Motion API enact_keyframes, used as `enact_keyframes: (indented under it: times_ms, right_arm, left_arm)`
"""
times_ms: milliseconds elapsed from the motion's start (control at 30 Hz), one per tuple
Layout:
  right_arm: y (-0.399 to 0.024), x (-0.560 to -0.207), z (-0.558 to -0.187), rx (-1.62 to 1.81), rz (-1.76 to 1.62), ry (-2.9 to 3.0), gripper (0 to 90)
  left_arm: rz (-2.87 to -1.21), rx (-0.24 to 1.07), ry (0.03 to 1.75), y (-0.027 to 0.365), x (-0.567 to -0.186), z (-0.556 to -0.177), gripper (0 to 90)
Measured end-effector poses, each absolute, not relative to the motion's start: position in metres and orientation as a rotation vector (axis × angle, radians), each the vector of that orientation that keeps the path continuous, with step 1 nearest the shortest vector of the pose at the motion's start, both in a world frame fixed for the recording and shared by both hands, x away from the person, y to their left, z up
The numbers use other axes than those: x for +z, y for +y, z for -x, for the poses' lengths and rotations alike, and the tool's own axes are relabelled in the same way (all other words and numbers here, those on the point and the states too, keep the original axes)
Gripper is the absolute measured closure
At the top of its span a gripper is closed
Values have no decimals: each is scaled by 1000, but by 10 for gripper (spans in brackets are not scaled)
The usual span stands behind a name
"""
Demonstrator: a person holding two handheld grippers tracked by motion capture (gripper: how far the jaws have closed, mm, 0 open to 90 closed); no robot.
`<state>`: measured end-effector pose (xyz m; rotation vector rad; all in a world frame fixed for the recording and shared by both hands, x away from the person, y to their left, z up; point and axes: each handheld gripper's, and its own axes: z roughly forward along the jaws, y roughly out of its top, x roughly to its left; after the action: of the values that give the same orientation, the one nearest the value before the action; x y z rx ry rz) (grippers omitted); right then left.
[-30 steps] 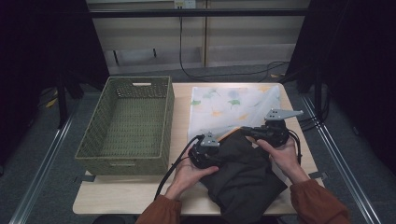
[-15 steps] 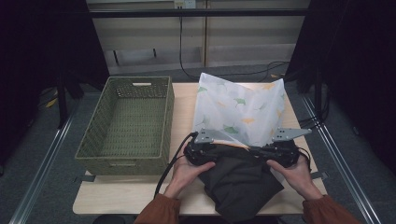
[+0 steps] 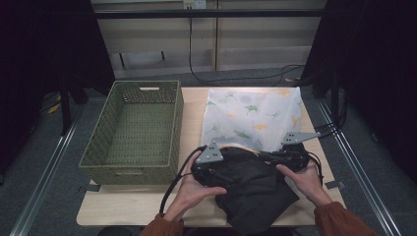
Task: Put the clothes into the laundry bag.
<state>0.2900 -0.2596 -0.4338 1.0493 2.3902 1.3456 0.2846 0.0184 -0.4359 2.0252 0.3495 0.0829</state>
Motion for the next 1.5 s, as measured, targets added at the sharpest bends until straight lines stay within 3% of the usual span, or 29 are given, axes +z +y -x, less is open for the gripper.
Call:
enact_keyframes:
  times_ms: [133,300,433,500,600,767,867,933,1000,1133,1500]
  right_arm:
    - [-259,-431,-294,1352,-1047,2378,896]
    - [-263,-428,-296,1347,-1048,2362,892]
    - [-271,-430,-298,1315,-1064,2365,811]
    - [-276,-433,-300,1302,-1084,2365,728]
    - [-282,-437,-302,1278,-1113,2382,573]
    - [-291,-444,-302,1241,-1120,2399,504]
    - [-293,-448,-304,1189,-1118,2415,506]
    - [-293,-450,-304,1167,-1114,2428,592]
    - [-292,-452,-305,1141,-1123,2427,593]
    - [-289,-455,-305,1110,-1113,2450,868]
    - [-294,-415,-287,1240,-1036,2354,897]
  left_arm:
    - [-2102,-12,297,-11,-453,-283,53]
    - [-2246,92,242,-28,-469,-278,26]
    - [-2290,134,244,-31,-472,-277,186]
    - [-2325,140,215,-28,-471,-279,281]
    - [-2290,135,252,-26,-473,-280,365]
    - [-2243,97,288,-19,-476,-287,449]
    - [-2256,103,292,-17,-475,-287,472]
    - [-2254,93,302,-16,-475,-287,499]
    - [-2244,81,308,-14,-475,-288,511]
    - [-2237,88,322,-11,-475,-289,536]
    - [-2213,130,391,-2,-477,-293,575]
